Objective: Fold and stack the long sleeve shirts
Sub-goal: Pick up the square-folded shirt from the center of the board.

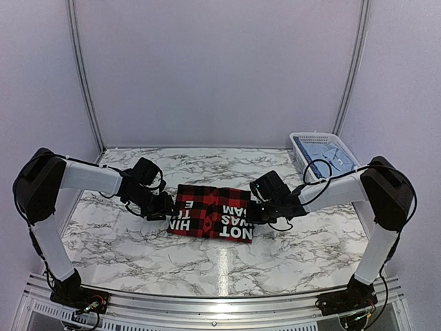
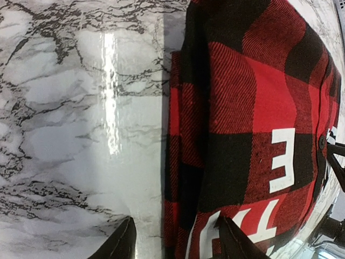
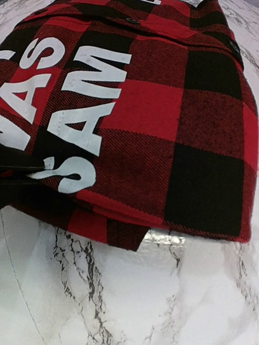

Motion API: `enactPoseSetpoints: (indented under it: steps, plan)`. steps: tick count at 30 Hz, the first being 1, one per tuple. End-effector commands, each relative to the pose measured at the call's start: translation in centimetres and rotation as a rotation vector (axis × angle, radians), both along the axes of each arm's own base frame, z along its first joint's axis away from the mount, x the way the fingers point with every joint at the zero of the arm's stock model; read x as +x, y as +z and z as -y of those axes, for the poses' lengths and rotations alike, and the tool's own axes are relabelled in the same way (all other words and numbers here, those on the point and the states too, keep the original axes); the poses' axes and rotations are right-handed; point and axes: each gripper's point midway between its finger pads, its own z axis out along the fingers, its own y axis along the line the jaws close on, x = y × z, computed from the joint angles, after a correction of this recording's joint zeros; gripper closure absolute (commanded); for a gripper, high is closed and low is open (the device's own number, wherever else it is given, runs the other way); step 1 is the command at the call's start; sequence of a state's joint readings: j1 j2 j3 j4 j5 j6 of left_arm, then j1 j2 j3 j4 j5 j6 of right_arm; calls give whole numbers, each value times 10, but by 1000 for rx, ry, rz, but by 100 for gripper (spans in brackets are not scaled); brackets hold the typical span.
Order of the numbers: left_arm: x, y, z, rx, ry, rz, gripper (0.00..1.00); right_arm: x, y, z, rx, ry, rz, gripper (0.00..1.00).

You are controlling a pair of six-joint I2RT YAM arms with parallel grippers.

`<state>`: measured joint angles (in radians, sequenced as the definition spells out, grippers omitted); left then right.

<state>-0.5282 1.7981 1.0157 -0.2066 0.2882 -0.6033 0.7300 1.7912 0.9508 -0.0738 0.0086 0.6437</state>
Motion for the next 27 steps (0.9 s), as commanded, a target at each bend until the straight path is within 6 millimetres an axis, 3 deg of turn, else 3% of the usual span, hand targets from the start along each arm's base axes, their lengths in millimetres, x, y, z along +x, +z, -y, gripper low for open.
enactPoseSetpoints:
  steps: [1,6,10,22,27]
  plan:
    - [1,-4,9,-13,-31,-28,46,1,4,7,-3,-15,5,99]
    - [-2,-11,13,-21,-33,-59,47,5,21,8,-16,-9,39,77]
    - [-4,-15,15,-13,-28,-74,50,8,30,15,-35,-22,64,67]
    - [-15,-40,8,205,-22,-97,54,2,2,17,-28,-15,17,65]
    - [-16,-45,4,242,-2,-93,47,0,-8,19,-28,-16,6,69]
